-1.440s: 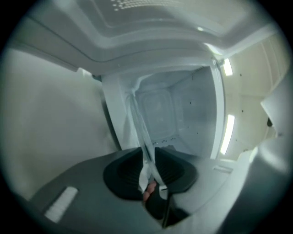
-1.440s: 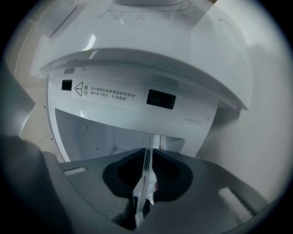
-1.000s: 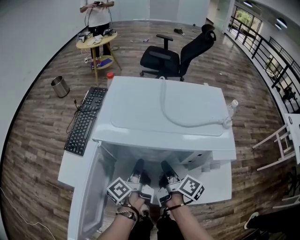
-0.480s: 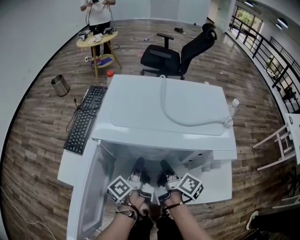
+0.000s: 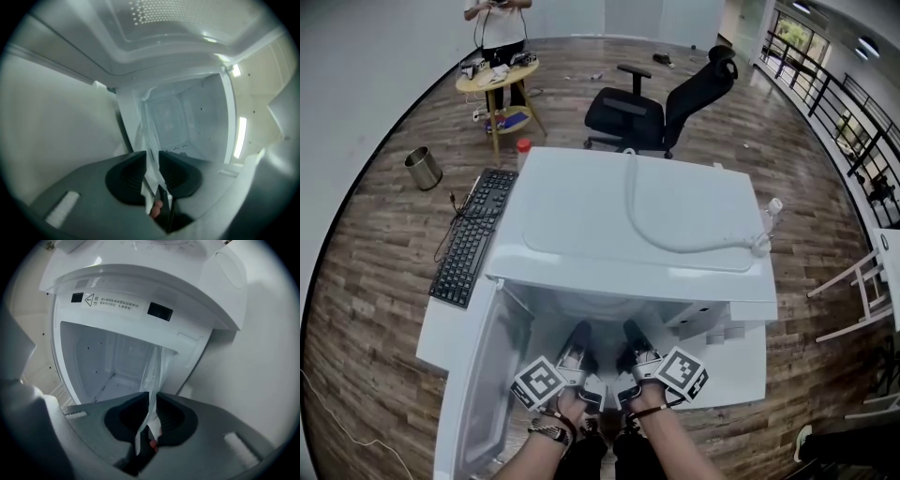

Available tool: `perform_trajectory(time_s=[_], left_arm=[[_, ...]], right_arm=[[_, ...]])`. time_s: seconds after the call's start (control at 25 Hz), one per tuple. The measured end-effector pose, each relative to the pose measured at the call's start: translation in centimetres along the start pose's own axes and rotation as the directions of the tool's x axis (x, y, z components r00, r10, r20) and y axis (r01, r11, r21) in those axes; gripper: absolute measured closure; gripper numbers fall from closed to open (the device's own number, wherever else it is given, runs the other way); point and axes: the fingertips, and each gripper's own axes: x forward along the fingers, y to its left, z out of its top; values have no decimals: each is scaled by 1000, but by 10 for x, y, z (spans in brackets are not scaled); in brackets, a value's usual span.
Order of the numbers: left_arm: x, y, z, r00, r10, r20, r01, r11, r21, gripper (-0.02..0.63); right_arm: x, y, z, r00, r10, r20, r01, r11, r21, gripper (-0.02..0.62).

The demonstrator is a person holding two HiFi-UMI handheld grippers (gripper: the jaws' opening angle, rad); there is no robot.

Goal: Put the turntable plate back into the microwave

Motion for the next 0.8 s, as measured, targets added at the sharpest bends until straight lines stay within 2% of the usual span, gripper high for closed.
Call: perform_trajectory(time_s=[0.44, 0.52, 0.8], left_arm=[[-12, -3, -15, 999, -27, -32, 26, 999, -20, 512], [-11, -5, -16, 999, -30, -34, 29, 999, -18, 545], [-11, -5, -15, 998, -47, -33, 46, 998, -34, 552]], right_arm=[[0, 1, 1, 1000, -3, -1, 3, 1000, -11, 548], [0, 1, 1, 1000, -3, -3, 3, 1000, -15, 546], [0, 1, -1, 999, -10, -35, 8, 999, -38, 540]])
